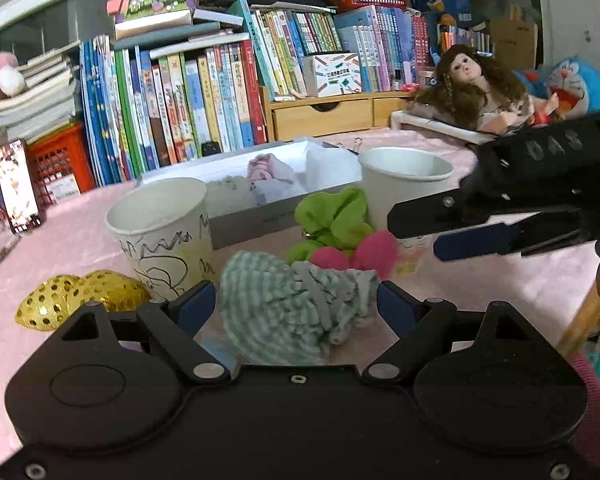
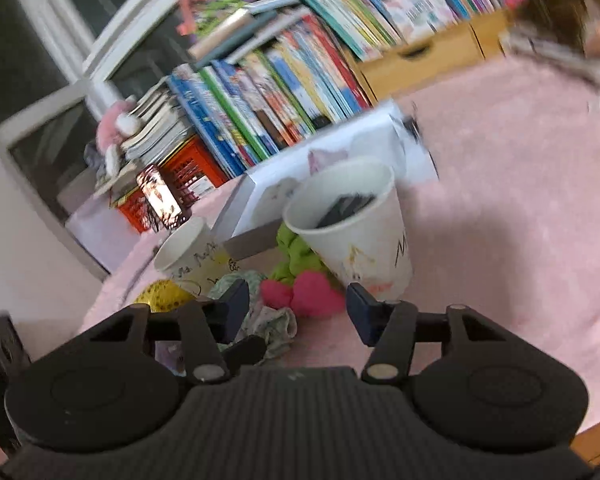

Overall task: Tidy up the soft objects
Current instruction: 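Move the left gripper to the green gingham scrunchie while the right gripper moves to the paper cup, then grasp the green gingham cloth with the left gripper while the right gripper grasps the pink-and-green fuzzy bow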

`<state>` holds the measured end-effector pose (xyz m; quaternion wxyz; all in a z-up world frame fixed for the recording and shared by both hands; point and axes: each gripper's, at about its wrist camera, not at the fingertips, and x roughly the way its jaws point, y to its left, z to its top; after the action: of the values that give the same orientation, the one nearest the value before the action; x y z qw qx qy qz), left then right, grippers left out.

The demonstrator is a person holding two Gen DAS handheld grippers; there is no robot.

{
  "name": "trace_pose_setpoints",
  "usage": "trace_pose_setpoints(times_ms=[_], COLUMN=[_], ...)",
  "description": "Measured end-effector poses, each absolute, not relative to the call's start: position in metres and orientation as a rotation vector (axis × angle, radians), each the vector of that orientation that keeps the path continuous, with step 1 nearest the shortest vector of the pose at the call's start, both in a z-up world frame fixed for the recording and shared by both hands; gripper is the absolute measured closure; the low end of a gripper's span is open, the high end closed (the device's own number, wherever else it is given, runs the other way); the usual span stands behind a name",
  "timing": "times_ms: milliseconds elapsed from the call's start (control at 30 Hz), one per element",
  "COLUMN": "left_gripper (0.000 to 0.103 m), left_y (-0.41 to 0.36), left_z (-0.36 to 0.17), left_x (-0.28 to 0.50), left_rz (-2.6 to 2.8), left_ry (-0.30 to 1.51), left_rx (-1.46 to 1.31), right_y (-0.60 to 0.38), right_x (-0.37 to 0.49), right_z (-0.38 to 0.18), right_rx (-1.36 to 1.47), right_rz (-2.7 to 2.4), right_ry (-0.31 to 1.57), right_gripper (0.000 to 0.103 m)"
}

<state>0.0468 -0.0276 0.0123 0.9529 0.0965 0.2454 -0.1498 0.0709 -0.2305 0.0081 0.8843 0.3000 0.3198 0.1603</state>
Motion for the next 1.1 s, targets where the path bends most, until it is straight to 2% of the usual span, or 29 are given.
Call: trace_pose_setpoints(times_ms=[200, 500, 800, 900, 967, 1100], left_gripper=[0.016, 0.017, 0.037, 0.046, 0.048, 0.052], left_y=[-0.035, -0.030, -0.021, -0.018, -0.016, -0.015], left_z=[0.001, -0.003, -0.004, -0.001, 0.001, 0.004], left_x=[0.050, 0.057, 0.061, 0.059, 0.057, 0.053], left_rz=[-0.315, -0.333, -0.390, -0.393, -0.392, -0.373], left_ry=[0.490, 0.509, 0.579, 0.587, 0.592, 0.587], left_rx=[0.233, 0.168, 0.075, 0.062, 0.055, 0.061], right_y=[-0.229, -0.215, -0.210, -0.208, -0.207, -0.206], right_x=[0.085, 0.098, 0.105, 0.106, 0.107, 0.107], right_z=[-0.021, -0.032, -0.034, -0.034, -0.035, -0.036], right_rx=[0.818, 0.886, 0.900, 0.895, 0.886, 0.885], right_rz=[0.284, 0.215, 0.174, 0.167, 0.158, 0.161], right_ry=[0.714, 0.731, 0.732, 0.735, 0.743, 0.745], right_gripper=[0.043, 0.041, 0.042, 0.049, 0.062, 0.066])
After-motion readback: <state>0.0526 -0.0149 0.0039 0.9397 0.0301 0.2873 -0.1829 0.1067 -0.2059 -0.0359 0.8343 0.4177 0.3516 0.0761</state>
